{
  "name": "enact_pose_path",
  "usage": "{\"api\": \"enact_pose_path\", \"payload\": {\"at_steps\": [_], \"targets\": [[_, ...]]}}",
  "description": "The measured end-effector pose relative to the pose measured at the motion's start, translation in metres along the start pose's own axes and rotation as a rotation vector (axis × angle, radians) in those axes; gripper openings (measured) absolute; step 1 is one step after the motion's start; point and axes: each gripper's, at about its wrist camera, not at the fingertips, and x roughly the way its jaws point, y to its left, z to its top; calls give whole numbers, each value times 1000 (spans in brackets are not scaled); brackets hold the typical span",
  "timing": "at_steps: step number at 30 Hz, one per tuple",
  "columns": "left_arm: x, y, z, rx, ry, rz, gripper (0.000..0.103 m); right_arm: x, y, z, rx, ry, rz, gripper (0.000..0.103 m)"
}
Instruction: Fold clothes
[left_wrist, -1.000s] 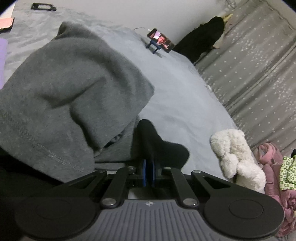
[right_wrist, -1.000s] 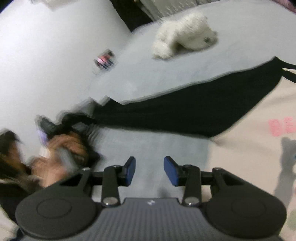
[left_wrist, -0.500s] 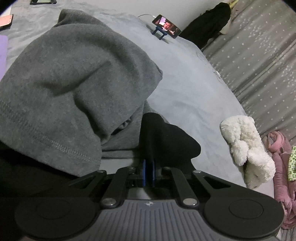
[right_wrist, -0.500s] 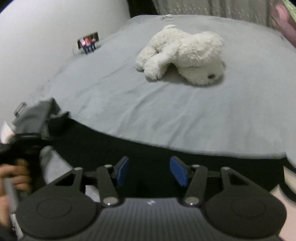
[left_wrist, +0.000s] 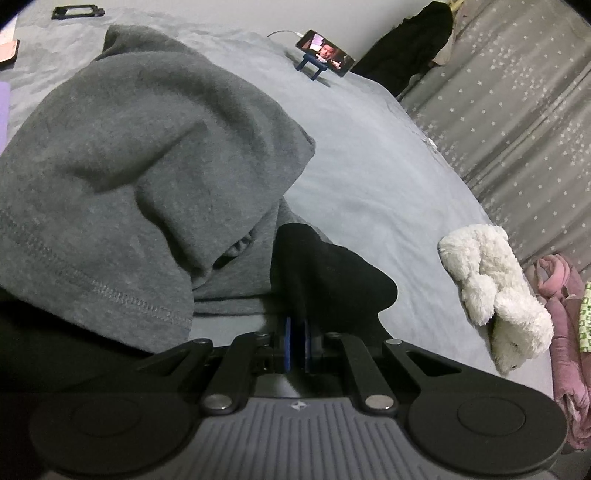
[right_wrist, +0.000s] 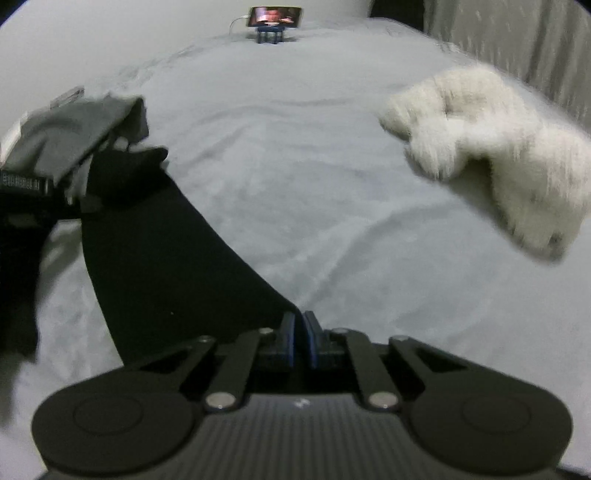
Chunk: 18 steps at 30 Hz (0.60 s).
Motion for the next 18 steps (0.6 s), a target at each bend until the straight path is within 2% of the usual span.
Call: {"api": "enact_pose_path", "payload": {"at_steps": [2,9,11,15,18], "targets": [[-1,0,0,-11,-9,-6,5,-3,9,4,-42,-32,-51,7],[1,-6,-3,26,-16,17,5,20,7,6,56,-77,-175,7],[2,-5,-3,22,-14,16,5,20,10,4,75,-94,-190,7],[1,-5,-2,11,-11,23,6,18,15,2,33,-94,-209,12],[0,-2,0,-10,-1,10,6,-8,4,0,137,-152,-160,21]]}}
